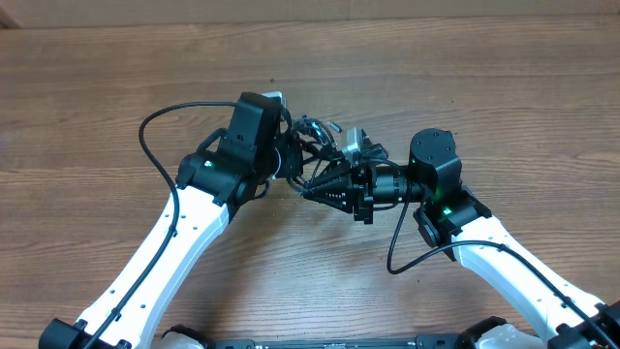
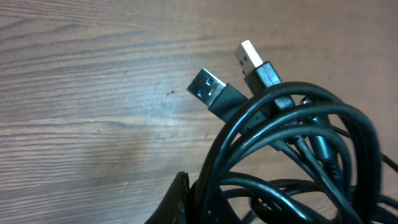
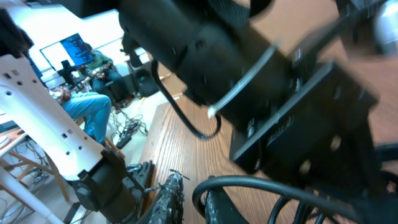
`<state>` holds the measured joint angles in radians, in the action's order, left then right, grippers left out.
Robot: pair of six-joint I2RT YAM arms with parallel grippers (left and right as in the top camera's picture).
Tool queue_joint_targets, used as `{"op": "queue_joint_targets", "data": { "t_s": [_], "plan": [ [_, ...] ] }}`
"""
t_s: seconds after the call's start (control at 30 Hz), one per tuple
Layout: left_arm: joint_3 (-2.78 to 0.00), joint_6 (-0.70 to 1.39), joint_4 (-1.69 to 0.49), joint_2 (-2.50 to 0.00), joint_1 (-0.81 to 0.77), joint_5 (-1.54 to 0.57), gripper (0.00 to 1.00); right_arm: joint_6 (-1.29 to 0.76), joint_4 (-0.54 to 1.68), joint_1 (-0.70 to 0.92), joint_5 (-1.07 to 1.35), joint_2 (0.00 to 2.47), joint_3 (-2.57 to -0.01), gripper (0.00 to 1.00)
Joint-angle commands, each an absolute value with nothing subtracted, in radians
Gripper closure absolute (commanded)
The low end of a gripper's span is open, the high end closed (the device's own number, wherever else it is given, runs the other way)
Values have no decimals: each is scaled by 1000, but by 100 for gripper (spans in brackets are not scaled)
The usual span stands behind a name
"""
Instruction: Untangle cables
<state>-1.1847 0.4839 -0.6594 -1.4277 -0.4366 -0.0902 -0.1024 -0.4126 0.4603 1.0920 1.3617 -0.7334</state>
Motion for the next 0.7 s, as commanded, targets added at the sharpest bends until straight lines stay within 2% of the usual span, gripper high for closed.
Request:
{"op": "queue_joint_targets", "data": {
  "t_s": [0.0, 0.33, 0.67],
  "plan": [
    [-1201, 353, -673, -1419, -427, -95, 96, -162, -461, 476, 1146, 1355, -741, 89],
    [-1201, 112, -683, -1419, -427, -264, 96, -160, -489, 476, 1116, 1355, -741, 89],
    [-1201, -85, -748, -1420, -427, -315, 96, -123, -493, 475, 969, 1355, -741, 89]
  ]
}}
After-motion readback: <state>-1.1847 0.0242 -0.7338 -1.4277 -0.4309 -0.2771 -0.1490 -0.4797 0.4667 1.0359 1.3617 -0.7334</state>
